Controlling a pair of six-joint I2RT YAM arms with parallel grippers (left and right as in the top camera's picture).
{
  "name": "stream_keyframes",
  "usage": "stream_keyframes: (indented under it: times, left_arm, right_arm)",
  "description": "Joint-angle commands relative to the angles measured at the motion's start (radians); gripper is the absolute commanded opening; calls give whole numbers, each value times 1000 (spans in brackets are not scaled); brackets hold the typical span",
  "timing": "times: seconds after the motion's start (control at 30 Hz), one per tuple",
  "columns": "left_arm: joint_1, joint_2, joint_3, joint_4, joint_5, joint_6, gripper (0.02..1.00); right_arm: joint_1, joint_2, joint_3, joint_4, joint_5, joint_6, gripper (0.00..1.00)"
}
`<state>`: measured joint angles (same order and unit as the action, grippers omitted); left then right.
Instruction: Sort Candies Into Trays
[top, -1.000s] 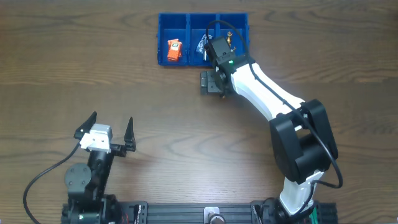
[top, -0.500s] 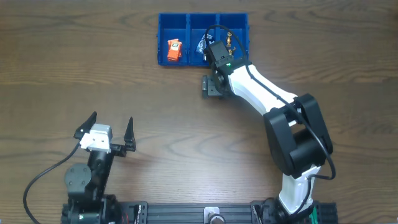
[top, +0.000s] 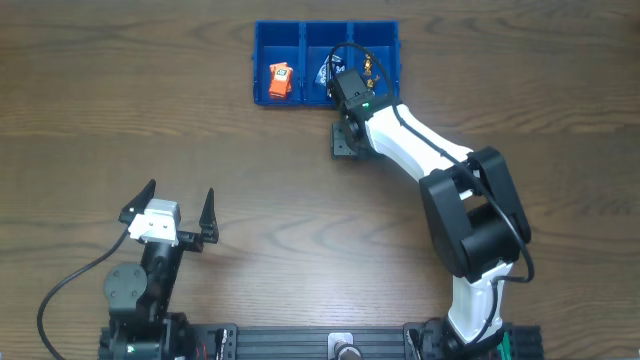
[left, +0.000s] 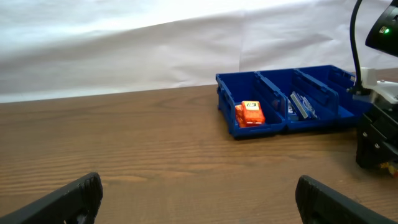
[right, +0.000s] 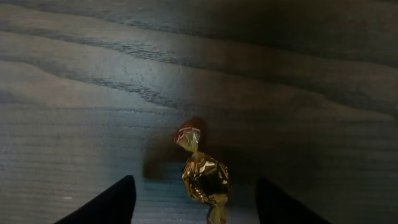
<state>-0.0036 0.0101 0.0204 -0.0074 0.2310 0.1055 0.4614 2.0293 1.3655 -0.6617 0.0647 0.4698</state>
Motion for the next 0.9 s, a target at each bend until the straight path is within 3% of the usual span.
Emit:
stream_keyframes:
  times: [0.03, 0.37, 0.9]
  left_arm:
    - [4, -6, -16, -46, 24, -4, 998]
    - [4, -6, -16, -46, 24, -4, 998]
    - [4, -6, -16, -45, 24, -4, 998]
  right_arm:
    - [2, 15, -3, 3, 24, 13, 540]
    - [2, 16, -3, 3, 27, 13, 400]
    - [2, 16, -3, 3, 39, 13, 272]
